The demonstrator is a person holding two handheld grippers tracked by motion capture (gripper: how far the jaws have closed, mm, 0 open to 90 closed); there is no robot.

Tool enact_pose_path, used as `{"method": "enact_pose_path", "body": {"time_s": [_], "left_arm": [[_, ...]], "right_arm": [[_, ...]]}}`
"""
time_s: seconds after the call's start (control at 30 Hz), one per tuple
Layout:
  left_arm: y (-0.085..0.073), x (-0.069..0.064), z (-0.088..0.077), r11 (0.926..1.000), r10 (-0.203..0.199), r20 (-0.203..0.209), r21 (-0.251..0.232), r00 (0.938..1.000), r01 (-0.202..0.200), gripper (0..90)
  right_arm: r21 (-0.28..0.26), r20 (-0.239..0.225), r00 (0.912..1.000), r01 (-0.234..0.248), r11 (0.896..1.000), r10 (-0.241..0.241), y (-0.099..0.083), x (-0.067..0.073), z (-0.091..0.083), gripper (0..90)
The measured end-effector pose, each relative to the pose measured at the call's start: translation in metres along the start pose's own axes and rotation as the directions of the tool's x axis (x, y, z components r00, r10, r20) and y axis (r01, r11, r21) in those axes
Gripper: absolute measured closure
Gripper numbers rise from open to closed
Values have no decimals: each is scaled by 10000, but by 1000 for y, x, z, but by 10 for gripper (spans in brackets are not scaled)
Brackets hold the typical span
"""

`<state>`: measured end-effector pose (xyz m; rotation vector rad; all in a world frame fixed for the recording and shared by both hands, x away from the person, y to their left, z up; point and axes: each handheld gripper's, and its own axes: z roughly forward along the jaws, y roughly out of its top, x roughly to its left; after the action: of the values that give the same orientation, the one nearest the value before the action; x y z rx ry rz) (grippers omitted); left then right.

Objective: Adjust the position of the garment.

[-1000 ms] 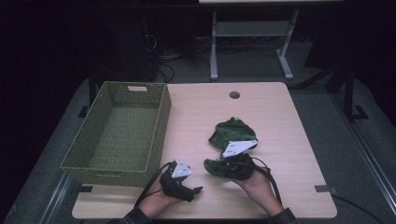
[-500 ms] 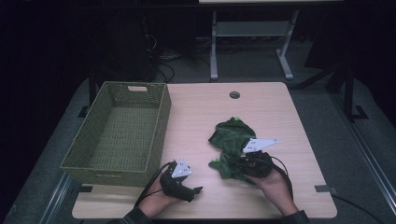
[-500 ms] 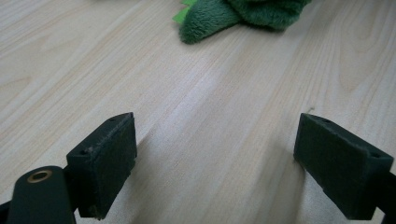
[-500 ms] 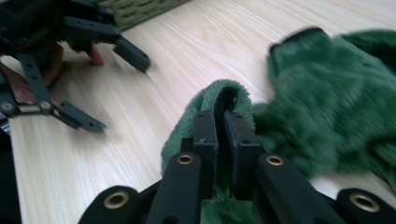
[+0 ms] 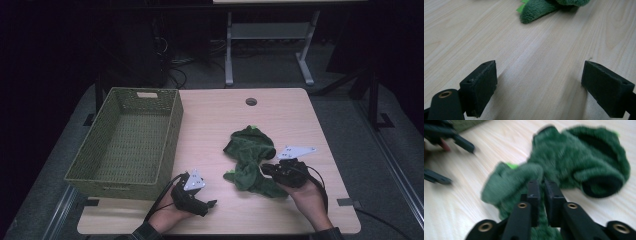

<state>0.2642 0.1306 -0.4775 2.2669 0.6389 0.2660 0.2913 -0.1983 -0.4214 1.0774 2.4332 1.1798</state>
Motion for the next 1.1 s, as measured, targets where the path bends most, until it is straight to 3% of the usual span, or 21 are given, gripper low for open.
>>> {"method": "enact_pose_path", "body": {"time_s": [0.17, 0.3, 0.37, 0.6, 0.7, 0.9, 1.1], "left_arm": [[0, 0, 0, 10000, -37, -5, -45, 10000, 37, 125], [0, 0, 0, 10000, 36, -16, 2, 10000, -36, 125], [0, 0, 0, 10000, 34, -13, 1, 10000, -34, 125], [0, 0, 0, 10000, 7, -1, 1, 10000, -7, 125], [0, 0, 0, 10000, 40, -15, -2, 10000, -40, 125], [0, 0, 0, 10000, 5, -3, -2, 10000, -5, 125], [0, 0, 0, 10000, 6, 2, -3, 10000, -6, 126]], "right_arm": [[-308, -559, 9980, 273, 9992, -289, 7, 6, 7, 889], [229, -744, 9970, 228, 9995, -210, 6, 5, 27, 892], [948, -788, 9967, 288, 9951, -214, 2, 6, 42, 892], [1446, -735, 9972, 276, 9891, -171, -2, 4, 55, 890], [1315, -623, 9977, 347, 9907, -266, 0, 4, 49, 852], [480, -507, 9985, 252, 9985, -228, 1, -1, 18, 794], [393, -456, 9986, 291, 9988, -273, -10, -9, -4, 730]]}}
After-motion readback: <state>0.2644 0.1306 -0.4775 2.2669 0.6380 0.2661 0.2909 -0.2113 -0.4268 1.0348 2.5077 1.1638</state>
